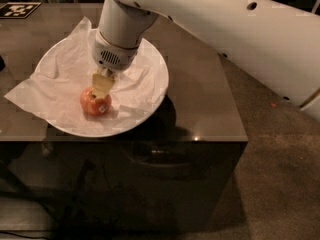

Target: Pick apple from white bowl

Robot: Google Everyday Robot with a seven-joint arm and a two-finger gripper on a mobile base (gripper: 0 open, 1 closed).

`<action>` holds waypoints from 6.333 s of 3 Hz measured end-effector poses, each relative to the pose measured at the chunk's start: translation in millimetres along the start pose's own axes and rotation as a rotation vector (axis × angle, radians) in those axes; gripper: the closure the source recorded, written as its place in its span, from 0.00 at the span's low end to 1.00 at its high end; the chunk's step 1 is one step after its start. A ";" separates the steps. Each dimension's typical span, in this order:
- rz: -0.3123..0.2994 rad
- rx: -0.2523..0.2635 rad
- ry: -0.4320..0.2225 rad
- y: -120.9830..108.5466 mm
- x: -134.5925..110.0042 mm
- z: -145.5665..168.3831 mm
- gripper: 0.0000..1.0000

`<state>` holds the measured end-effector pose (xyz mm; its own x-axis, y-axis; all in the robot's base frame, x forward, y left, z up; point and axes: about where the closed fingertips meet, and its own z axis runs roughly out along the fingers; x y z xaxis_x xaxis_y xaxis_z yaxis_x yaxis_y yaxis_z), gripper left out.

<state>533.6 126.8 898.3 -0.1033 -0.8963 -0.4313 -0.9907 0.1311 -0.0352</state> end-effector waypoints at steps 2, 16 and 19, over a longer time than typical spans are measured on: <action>0.000 0.000 0.000 0.0 0.0 0.0 1.00; 0.009 -0.062 0.023 -14.6 5.1 18.5 0.00; 0.042 -0.125 -0.008 -9.3 10.1 42.5 0.19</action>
Offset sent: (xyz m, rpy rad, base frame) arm 0.0000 0.0000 0.0000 0.0000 0.0000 0.0000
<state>545.5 134.6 856.0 -0.1449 -0.8875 -0.4374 -0.9888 0.1146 0.0952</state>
